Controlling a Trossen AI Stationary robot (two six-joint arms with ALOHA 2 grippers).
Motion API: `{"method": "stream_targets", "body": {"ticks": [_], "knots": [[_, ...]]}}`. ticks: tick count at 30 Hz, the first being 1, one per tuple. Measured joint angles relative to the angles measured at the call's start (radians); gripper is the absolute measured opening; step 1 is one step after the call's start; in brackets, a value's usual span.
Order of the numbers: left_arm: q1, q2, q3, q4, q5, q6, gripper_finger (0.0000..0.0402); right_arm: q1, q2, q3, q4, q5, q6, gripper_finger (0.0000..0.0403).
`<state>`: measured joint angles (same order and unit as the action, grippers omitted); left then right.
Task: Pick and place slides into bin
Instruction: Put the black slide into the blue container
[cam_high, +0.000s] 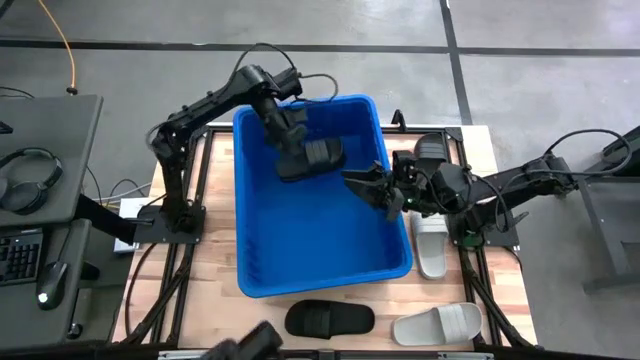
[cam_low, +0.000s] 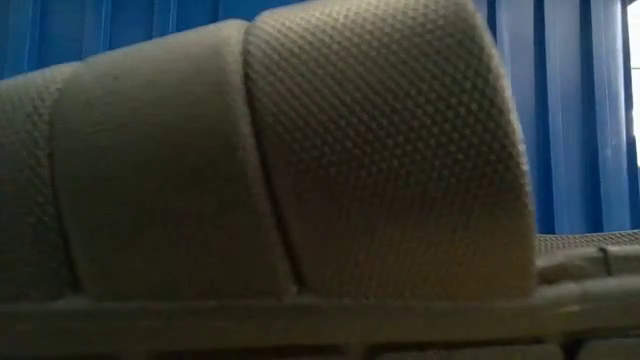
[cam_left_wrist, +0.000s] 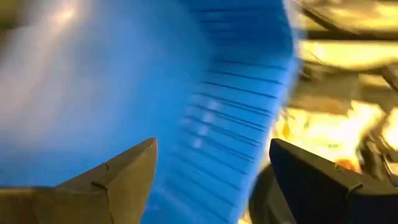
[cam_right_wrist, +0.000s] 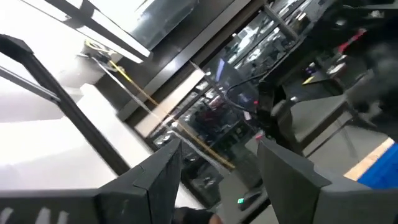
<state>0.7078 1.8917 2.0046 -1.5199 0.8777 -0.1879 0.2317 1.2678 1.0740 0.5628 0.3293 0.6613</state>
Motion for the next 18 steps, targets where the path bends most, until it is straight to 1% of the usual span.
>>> {"method": "stream_targets", "body": {"ticks": [3,5,7,9,12,14,16,18], "knots": [[-0.066,-0.041,0.033,0.061,0.012,-0.044,0.0301,-0.010,0.000,0.000,-0.016,-0.008,0.042,0.0201],[-0.106,-0.073,0.045,0.132,0.011,-0.057,0.0301,-0.010,0.000,0.000,-0.028,0.010,0.069,0.0201],[-0.146,-0.116,0.048,0.220,-0.020,-0.074,0.0301,-0.009,0.000,0.000,-0.069,0.028,0.116,0.0201],[-0.179,-0.158,0.048,0.307,-0.057,-0.136,0.0301,-0.009,0.000,0.000,-0.114,0.042,0.149,0.0201],[-0.223,-0.209,0.048,0.422,-0.125,-0.224,0.0301,-0.009,0.000,0.000,-0.160,0.098,0.191,0.0201],[-0.256,-0.237,0.048,0.491,-0.160,-0.234,0.0301,-0.002,0.000,0.000,-0.180,0.137,0.193,0.0201],[-0.281,-0.264,0.048,0.542,-0.170,-0.239,0.0301,0.003,0.000,0.000,-0.177,0.173,0.173,0.0201],[-0.303,-0.286,0.048,0.575,-0.201,-0.265,0.0301,0.005,0.000,0.000,-0.178,0.202,0.167,0.0201]]}}
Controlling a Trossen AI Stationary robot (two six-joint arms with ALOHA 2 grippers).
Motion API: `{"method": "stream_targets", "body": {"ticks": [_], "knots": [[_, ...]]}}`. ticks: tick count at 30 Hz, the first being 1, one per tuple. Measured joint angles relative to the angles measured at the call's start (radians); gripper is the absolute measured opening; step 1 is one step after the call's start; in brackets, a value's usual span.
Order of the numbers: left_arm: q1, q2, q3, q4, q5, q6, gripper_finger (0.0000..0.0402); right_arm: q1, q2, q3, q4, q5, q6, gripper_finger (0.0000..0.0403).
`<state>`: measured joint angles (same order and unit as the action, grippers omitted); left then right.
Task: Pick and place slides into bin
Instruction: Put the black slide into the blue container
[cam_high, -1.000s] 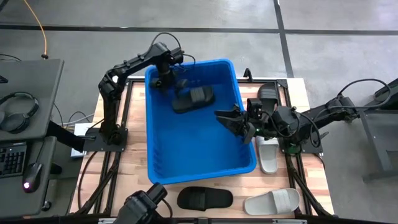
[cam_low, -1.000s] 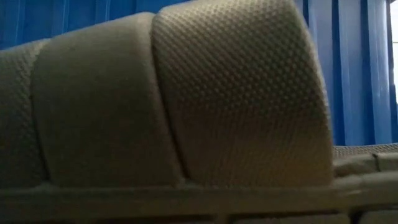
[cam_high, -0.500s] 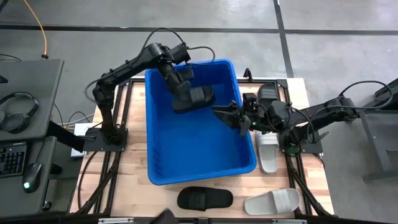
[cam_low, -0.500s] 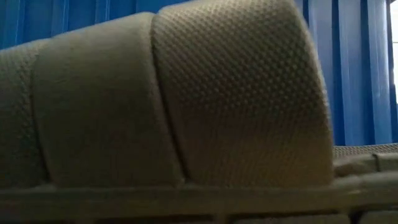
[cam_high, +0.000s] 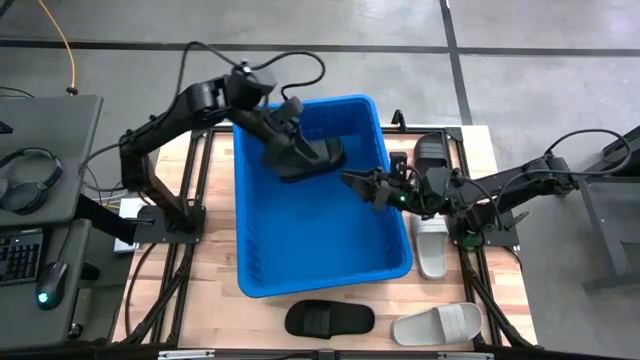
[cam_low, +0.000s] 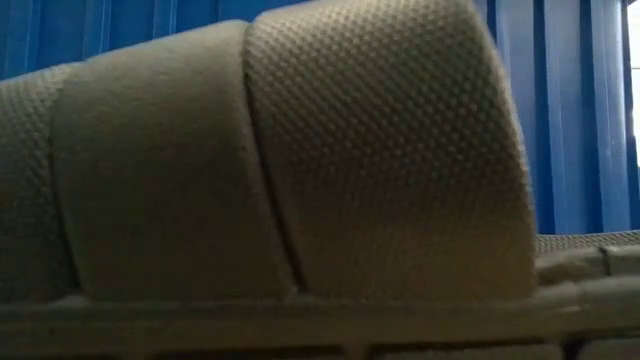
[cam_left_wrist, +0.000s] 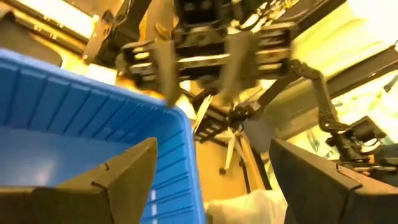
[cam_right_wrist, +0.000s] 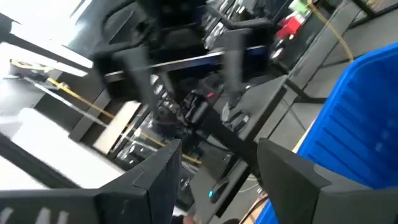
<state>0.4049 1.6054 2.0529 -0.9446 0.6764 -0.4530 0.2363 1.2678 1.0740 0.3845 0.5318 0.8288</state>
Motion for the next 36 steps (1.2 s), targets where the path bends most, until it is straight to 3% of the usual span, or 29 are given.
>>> {"method": "stream_targets", "body": {"ticks": [4,12,16,19,26,31,36], "knots": [[-0.029,-0.015,0.000,0.013,-0.040,-0.005,0.0301,0.000,-0.003,0.000,-0.045,0.028,0.009,0.0201],[-0.097,-0.034,-0.001,0.009,-0.107,-0.004,0.0301,0.017,-0.049,0.000,-0.392,0.066,0.220,0.0201],[-0.177,-0.047,-0.001,0.022,-0.083,0.031,0.0301,0.044,-0.067,0.000,-0.483,0.092,0.245,0.0201],[-0.246,-0.045,-0.001,0.022,-0.121,0.032,0.0301,0.048,-0.087,0.000,-0.525,0.108,0.247,0.0201],[-0.401,-0.057,-0.002,0.129,-0.401,0.014,0.0301,0.040,-0.171,0.000,-0.660,0.153,0.273,0.0201],[-0.463,-0.074,-0.001,0.322,-0.453,-0.009,0.0300,0.029,-0.233,0.000,-0.740,0.165,0.282,0.0201],[-0.533,-0.124,-0.002,0.295,-0.624,0.106,0.0278,0.029,-0.292,0.000,-0.748,0.147,0.181,0.0201]]}}
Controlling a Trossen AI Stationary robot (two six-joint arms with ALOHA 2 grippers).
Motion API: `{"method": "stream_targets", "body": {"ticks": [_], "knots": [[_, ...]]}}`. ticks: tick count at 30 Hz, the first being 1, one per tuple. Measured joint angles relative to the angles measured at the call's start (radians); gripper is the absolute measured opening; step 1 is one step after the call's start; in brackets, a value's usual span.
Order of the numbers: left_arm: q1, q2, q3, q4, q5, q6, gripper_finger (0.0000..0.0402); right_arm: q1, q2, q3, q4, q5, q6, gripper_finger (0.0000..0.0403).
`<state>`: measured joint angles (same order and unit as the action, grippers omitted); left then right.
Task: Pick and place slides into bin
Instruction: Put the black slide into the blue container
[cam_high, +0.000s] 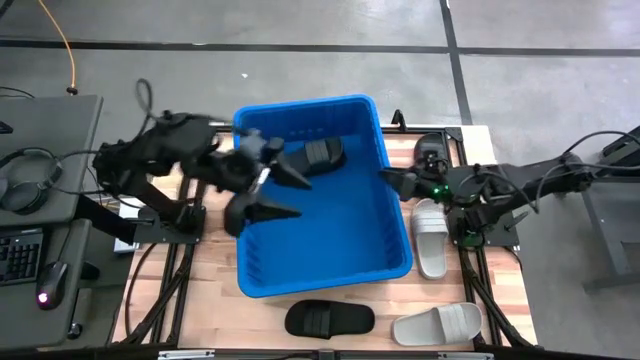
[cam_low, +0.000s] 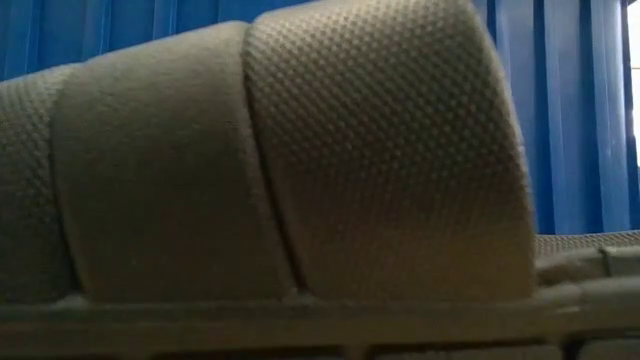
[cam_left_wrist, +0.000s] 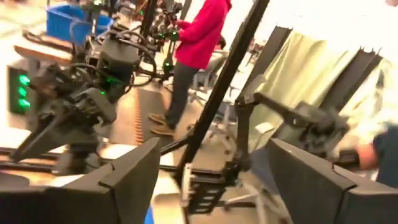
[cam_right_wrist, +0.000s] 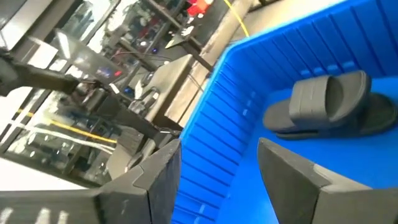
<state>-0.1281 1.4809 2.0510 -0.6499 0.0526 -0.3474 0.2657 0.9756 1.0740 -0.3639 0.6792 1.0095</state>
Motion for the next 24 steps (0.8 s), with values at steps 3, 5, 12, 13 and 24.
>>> {"method": "stream_targets", "body": {"ticks": [3,5,12,13,24], "knots": [[-0.035,-0.055,0.001,-0.112,-0.142,0.051,0.0251,-0.003,-0.032,0.000,-0.001,-0.014,-0.048,0.0201],[-0.039,-0.089,0.001,-0.200,-0.260,0.055,0.0232,-0.007,-0.052,0.000,-0.002,-0.036,-0.086,0.0201],[-0.038,-0.246,-0.051,-0.344,-0.439,0.043,0.0177,-0.026,-0.113,0.000,-0.038,-0.128,-0.092,0.0201],[-0.038,-0.275,-0.065,-0.406,-0.482,0.022,0.0172,-0.026,-0.121,0.000,-0.055,-0.129,-0.083,0.0201],[-0.036,-0.703,-0.532,-0.269,-0.611,-0.065,0.0138,-0.026,-0.145,0.000,-0.200,-0.023,0.070,0.0201]]}}
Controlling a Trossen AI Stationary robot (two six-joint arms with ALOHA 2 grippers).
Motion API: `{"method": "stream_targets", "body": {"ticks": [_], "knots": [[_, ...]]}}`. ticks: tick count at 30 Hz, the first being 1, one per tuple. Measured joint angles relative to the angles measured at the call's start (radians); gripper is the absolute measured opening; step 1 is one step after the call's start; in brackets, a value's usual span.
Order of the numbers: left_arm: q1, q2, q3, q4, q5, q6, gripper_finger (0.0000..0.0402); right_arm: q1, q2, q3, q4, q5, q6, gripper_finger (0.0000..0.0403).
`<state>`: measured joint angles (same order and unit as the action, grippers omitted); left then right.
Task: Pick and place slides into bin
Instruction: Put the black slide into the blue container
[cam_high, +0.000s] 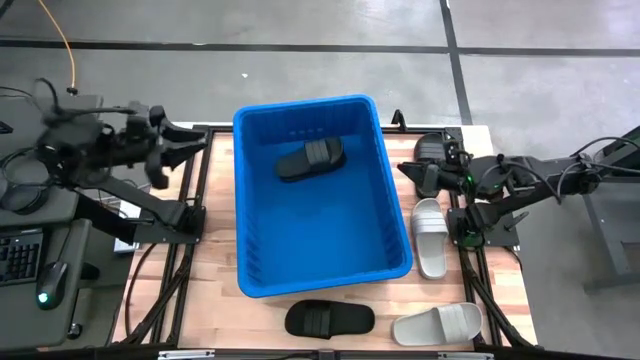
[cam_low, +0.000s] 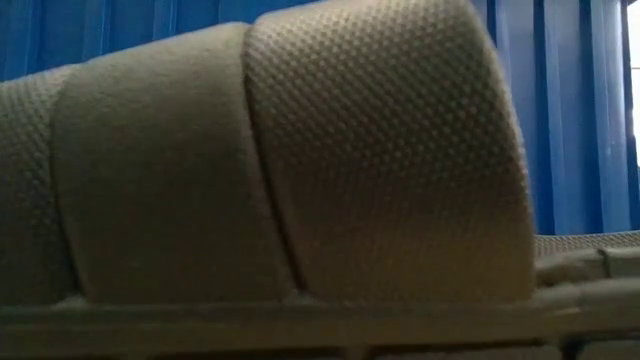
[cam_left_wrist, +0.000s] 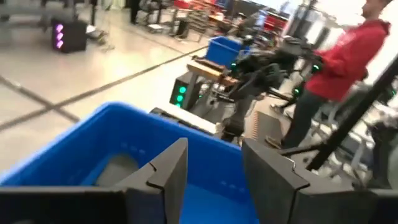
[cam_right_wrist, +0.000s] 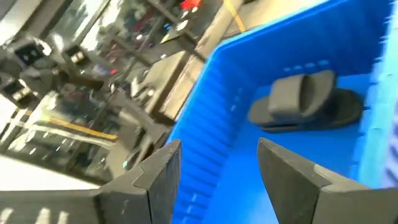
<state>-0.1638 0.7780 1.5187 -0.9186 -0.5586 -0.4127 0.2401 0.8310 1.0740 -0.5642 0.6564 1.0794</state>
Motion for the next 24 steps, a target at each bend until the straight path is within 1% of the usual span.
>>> {"method": "stream_targets", "body": {"ticks": [2,3,5,7,10,12,17,22,24], "knots": [[0.000,-0.074,-0.121,0.115,0.001,0.000,0.0133,0.000,0.000,0.000,-0.031,0.035,0.035,0.0201],[0.000,-0.111,-0.173,0.162,0.014,0.029,0.0130,0.000,0.000,0.000,-0.045,0.046,0.065,0.0201],[0.000,-0.180,-0.265,0.186,0.021,0.072,0.0124,0.000,0.000,0.000,-0.090,0.071,0.123,0.0201],[0.000,-0.237,-0.341,0.189,0.012,0.016,0.0119,0.000,0.000,0.000,-0.164,0.091,0.190,0.0201],[0.000,-0.304,-0.420,0.224,-0.008,-0.063,0.0112,0.000,0.000,0.000,-0.300,0.096,0.356,0.0201],[0.000,-0.333,-0.451,0.234,0.002,-0.066,0.0108,0.000,0.000,-0.003,-0.362,0.103,0.434,0.0201],[0.000,-0.353,-0.468,0.260,0.002,-0.066,0.0104,-0.005,-0.002,-0.057,-0.405,0.133,0.597,0.0201],[0.000,-0.350,-0.468,0.319,0.001,-0.062,0.0103,-0.008,0.001,-0.170,-0.389,0.136,0.786,0.0201],[0.000,-0.351,-0.468,0.328,-0.009,-0.056,0.0104,-0.002,0.002,-0.230,-0.372,0.164,0.864,0.0201]]}}
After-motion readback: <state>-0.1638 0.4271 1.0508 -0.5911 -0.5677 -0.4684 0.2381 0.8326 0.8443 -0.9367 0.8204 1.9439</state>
